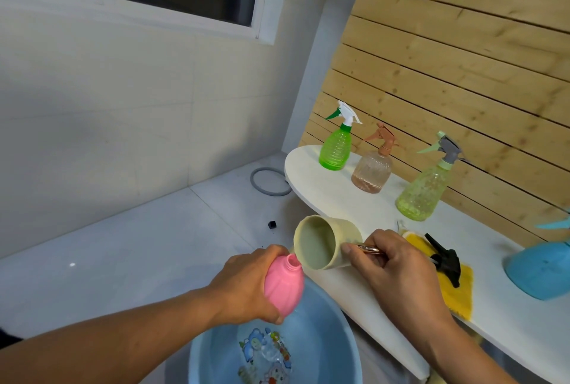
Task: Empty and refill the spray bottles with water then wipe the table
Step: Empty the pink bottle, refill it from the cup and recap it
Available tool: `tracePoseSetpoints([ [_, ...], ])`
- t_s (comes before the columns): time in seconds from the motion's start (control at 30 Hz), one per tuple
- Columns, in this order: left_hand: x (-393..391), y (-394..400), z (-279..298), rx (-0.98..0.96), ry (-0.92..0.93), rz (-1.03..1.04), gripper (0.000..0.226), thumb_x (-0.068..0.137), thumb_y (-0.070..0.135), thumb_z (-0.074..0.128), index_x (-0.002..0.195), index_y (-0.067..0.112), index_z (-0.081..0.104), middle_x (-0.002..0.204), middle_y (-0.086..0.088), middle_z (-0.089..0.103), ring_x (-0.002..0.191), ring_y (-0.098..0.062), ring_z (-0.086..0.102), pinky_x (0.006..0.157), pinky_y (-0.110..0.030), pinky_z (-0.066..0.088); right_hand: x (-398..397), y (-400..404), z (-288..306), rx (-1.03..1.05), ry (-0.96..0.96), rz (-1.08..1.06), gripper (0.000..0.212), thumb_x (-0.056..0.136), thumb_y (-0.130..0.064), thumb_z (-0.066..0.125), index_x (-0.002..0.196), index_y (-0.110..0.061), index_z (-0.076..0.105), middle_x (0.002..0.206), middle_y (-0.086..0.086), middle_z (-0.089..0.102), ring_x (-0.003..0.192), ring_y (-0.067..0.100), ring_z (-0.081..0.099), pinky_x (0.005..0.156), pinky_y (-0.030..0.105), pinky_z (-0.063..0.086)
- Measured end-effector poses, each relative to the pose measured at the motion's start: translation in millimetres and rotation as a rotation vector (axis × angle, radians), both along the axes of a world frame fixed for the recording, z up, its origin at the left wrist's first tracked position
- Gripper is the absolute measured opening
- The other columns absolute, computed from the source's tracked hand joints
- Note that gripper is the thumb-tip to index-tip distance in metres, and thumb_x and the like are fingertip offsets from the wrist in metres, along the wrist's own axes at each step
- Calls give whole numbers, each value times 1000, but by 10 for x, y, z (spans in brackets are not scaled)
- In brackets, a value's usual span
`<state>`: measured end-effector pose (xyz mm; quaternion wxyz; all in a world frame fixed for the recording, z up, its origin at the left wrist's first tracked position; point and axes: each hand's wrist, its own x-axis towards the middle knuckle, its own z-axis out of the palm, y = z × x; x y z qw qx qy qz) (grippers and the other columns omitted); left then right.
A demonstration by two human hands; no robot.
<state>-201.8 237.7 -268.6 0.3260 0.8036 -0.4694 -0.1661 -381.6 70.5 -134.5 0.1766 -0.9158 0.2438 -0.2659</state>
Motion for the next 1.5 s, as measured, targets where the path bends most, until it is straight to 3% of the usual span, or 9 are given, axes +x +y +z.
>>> tracePoseSetpoints([
  [0.77,-17,-19,-11,20,-18,1,109,52,59,94,141,54,30,131,21,53,113,-14,56,83,-27,54,17,55,35,-105,32,-6,34,87,-53,67,70,-26,57,68,-7,51,65,11,50,56,33,37],
  [1.5,-10,-22,-16,37,-36,11,111,51,63,92,141,55,27,132,19,53,112,-16,55,82,-27,49,28,89,33,-276,-2,18,34,86,-53,64,68,-26,53,66,-9,44,62,17,42,48,24,21],
])
